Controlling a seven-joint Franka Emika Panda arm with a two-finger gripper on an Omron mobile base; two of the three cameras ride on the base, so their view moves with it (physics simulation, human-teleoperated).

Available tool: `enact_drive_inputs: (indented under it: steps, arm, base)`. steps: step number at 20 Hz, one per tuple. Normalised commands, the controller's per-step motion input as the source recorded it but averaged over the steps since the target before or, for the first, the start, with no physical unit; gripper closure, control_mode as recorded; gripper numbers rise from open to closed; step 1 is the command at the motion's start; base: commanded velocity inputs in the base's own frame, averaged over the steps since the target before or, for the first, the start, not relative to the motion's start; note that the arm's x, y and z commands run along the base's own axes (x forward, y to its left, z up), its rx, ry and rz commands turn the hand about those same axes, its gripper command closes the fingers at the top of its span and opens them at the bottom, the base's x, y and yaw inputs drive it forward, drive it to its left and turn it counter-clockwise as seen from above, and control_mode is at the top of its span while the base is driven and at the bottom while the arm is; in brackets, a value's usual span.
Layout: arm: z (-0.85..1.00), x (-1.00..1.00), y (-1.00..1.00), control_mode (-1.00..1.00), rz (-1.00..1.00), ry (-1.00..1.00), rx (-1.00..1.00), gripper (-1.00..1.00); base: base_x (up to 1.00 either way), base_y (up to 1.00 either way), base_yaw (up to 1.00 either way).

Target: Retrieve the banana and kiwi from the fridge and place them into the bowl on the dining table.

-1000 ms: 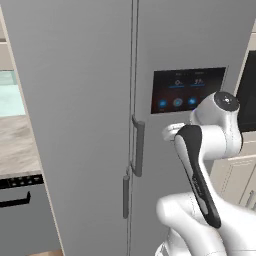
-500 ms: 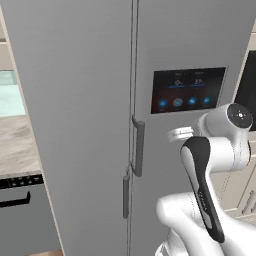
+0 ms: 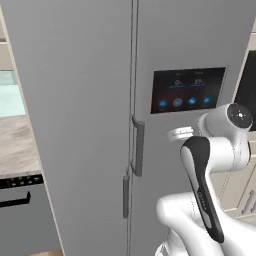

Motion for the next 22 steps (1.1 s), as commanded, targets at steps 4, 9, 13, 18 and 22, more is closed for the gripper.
enact_drive_inputs:
  steps: [4,9,13,18,22]
  arm:
    - [0.00,0.00,0.00,1.00,0.00,0.00,0.00,-1.00]
    - [0.00,0.00,0.00,1.00,0.00,0.00,0.00,-1.00]
    - [0.00,0.00,0.00,1.00,0.00,0.00,0.00,-1.00]
    - [0.00,0.00,0.00,1.00,0.00,0.00,0.00,-1.00]
    - [0.00,0.00,0.00,1.00,0.00,0.00,0.00,-1.00]
  base:
    - [-0.54,0.06,0.00]
    - [-0.66,0.22,0.00]
    - [-0.64,0.40,0.00]
    - [-0.29,0.46,0.00]
    - [-0.05,0.47,0.00]
